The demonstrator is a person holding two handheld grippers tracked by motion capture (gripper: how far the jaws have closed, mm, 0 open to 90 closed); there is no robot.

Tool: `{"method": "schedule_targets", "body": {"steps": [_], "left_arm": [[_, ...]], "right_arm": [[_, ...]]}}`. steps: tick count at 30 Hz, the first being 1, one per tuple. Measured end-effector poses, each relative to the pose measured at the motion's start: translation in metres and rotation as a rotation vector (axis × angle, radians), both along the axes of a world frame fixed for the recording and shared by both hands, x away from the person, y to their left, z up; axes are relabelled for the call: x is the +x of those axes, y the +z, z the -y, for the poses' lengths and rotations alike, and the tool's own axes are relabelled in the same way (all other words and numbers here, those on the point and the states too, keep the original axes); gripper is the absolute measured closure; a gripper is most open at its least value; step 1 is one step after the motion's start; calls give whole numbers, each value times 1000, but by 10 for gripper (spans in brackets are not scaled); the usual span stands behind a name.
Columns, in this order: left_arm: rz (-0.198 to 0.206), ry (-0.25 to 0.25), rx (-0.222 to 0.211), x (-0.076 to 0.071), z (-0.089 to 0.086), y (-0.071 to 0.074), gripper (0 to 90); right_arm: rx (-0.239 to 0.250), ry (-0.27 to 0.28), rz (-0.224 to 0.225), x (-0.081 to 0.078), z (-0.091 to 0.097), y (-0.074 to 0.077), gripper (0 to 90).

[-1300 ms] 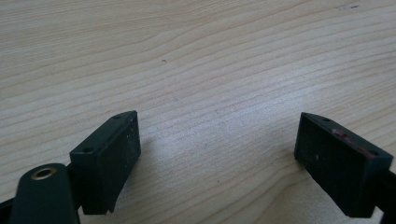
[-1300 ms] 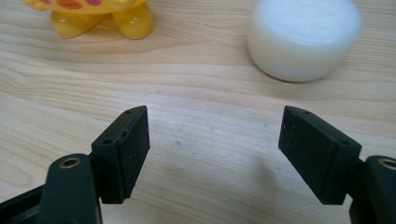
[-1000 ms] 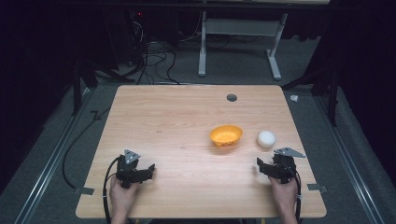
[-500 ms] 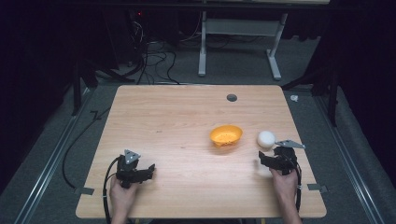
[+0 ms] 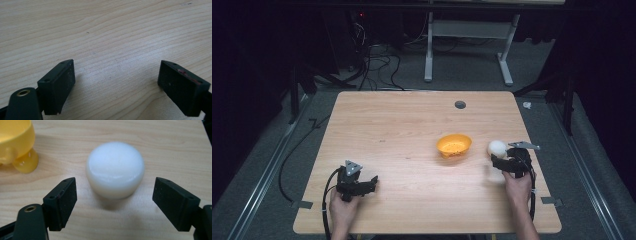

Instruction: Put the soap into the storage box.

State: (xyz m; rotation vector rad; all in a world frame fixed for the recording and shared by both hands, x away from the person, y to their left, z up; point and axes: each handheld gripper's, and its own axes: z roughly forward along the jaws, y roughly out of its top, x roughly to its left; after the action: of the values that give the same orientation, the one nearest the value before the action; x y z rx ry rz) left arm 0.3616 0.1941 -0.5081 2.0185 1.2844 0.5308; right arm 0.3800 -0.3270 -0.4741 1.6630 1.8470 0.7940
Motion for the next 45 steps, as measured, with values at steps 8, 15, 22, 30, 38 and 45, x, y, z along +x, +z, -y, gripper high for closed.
{"method": "schedule_targets", "body": {"steps": [8, 15, 22, 30, 38, 45], "left_arm": [[0, 0, 0, 0, 0, 0, 148], [0, 0, -1, 0, 0, 0, 148], [0, 0, -1, 0, 0, 0, 148], [0, 0, -1, 0, 0, 0, 148], [0, 0, -1, 0, 0, 0, 148], [0, 0, -2, 0, 0, 0, 148]], "right_arm": [[-5, 1, -24, 16, -3, 0, 183], [-12, -7, -42, 27, -4, -1, 179], [-23, -6, -76, 38, -6, -12, 180], [-26, -16, -85, 43, -7, -20, 215], [-25, -23, -63, 44, -7, -23, 226], [-31, -29, -61, 43, -8, -23, 230]]}}
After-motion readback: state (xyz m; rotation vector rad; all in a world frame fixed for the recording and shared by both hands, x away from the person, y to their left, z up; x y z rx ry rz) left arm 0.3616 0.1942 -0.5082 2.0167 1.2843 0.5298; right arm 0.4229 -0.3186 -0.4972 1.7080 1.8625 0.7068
